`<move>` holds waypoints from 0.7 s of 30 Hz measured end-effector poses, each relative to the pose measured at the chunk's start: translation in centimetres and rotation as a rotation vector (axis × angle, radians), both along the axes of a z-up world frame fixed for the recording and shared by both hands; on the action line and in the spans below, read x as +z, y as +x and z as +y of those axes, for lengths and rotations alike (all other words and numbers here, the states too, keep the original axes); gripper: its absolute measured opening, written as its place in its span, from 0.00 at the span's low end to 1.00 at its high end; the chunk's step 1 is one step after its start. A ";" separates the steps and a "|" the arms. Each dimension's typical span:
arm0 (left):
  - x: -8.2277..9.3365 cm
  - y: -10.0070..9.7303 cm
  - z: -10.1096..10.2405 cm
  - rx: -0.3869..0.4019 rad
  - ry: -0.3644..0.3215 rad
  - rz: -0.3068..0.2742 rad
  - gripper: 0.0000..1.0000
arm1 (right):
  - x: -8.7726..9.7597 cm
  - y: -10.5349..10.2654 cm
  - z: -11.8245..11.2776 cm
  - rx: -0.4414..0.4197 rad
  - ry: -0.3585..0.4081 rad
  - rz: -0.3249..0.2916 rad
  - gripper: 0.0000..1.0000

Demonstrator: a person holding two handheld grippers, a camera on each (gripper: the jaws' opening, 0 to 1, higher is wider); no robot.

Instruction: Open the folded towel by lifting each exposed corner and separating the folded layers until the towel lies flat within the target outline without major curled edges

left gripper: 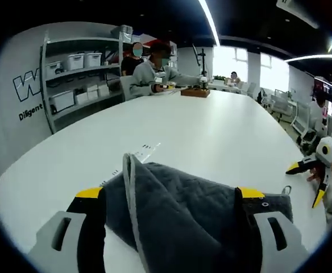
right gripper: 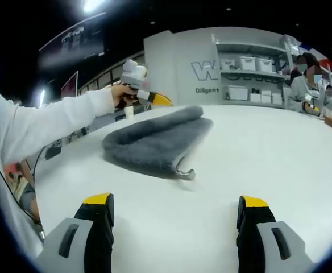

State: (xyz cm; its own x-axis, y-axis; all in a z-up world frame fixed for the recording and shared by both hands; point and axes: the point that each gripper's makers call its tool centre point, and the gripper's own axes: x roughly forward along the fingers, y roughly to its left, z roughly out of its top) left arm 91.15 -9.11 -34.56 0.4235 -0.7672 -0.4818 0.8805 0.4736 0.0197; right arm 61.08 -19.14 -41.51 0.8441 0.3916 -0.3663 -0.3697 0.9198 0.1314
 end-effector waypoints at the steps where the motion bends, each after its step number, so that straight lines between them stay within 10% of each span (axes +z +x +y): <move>1: -0.1 0.4 -0.2 0.004 -0.001 0.002 0.90 | 0.0 0.0 0.0 0.001 0.002 -0.001 0.89; 21: -2.8 6.2 -2.4 0.137 0.034 0.059 0.64 | -0.2 -0.3 0.5 0.012 0.012 -0.007 0.89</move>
